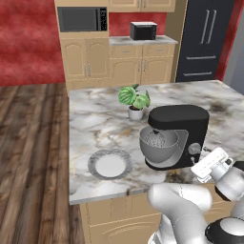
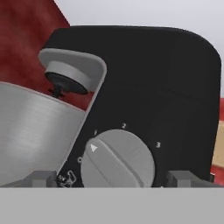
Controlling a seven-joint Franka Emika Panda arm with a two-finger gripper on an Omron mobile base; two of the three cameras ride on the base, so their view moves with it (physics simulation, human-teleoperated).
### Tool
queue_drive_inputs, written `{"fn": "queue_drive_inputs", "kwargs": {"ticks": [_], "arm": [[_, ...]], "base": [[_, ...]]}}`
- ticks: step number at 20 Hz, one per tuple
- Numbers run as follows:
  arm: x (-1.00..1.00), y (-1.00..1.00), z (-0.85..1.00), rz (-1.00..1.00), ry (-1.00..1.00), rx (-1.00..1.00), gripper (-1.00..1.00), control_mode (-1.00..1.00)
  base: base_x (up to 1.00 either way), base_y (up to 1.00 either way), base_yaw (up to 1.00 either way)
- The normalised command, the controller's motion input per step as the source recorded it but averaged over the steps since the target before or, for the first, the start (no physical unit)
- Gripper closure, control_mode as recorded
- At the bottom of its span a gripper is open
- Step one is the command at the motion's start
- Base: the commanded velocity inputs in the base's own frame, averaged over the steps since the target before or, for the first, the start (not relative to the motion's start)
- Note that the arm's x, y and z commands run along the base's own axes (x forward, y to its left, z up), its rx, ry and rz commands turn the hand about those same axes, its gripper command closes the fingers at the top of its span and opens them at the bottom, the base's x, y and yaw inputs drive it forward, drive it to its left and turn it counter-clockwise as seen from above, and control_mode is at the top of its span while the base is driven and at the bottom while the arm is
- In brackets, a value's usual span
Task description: Add butter and sugar cubes to the stand mixer bowl and then turn on the stand mixer to begin making frosting.
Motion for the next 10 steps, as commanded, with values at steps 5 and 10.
{"fn": "queue_drive_inputs", "kwargs": {"ticks": [5, 10], "arm": [[0.47, 0.21, 0.0, 0.0, 0.0, 0.0, -1.0, -1.0], [0.27, 0.0, 0.0, 0.0, 0.0, 0.0, -1.0, -1.0]], "base": [[0.0, 0.0, 0.0], [0.0, 0.0, 0.0]]}}
